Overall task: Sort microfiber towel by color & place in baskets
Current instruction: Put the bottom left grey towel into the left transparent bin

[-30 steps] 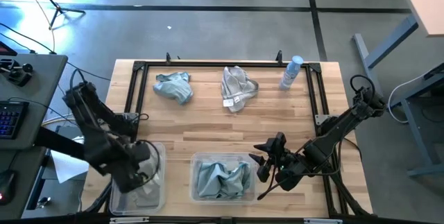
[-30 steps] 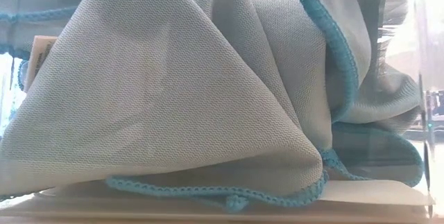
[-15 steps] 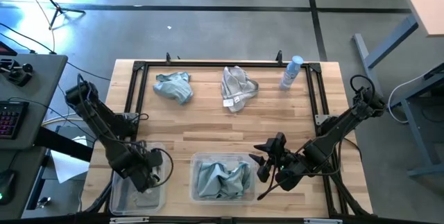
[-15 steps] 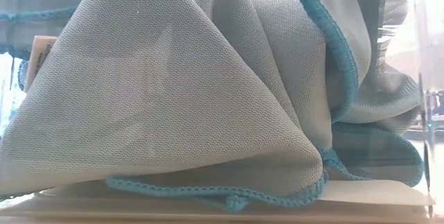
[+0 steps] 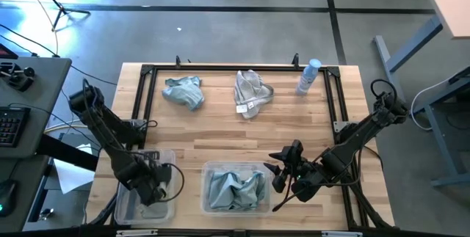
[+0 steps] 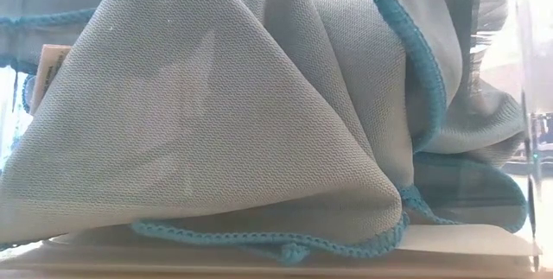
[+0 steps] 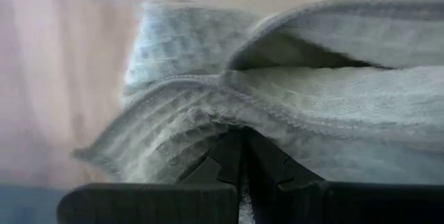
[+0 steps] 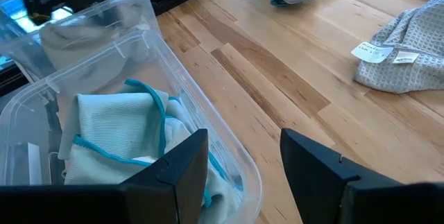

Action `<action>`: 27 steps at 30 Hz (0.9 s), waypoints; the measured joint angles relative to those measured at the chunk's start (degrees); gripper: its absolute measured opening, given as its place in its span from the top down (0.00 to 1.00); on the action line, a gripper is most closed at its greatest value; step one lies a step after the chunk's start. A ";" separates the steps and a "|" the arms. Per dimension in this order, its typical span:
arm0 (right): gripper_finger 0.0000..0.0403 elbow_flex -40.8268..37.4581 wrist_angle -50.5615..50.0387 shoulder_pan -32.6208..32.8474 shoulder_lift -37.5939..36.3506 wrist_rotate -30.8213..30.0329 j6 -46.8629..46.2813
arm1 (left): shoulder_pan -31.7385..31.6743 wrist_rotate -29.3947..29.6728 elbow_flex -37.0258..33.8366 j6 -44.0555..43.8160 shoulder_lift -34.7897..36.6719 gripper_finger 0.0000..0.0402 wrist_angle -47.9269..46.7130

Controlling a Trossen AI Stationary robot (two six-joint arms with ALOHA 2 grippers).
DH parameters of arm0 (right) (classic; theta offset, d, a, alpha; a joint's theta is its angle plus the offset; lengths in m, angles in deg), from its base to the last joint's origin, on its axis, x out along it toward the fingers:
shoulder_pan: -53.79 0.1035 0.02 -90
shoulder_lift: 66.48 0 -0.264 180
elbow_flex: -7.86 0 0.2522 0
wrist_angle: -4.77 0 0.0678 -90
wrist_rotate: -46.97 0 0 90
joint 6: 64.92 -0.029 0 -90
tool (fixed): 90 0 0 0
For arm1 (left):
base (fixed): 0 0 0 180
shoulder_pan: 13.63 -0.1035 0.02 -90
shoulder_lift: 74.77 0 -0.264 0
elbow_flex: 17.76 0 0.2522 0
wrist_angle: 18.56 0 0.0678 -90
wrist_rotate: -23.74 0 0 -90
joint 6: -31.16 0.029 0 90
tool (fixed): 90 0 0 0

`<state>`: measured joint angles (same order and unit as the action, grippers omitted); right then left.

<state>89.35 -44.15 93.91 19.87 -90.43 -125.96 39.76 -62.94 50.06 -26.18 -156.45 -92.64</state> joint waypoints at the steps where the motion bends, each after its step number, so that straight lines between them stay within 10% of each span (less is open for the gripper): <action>1: 0.56 0.00 -0.02 0.00 0.00 0.00 0.00 | 0.15 -0.54 0.58 0.00 -0.12 1.00 0.63; 27: 0.56 0.00 -0.61 0.00 0.52 -0.13 -0.02 | 1.93 -0.79 7.58 -10.63 -0.02 0.94 -8.36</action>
<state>89.35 -44.75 93.91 20.39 -90.56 -125.98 41.69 -63.73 57.65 -36.82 -156.46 -101.00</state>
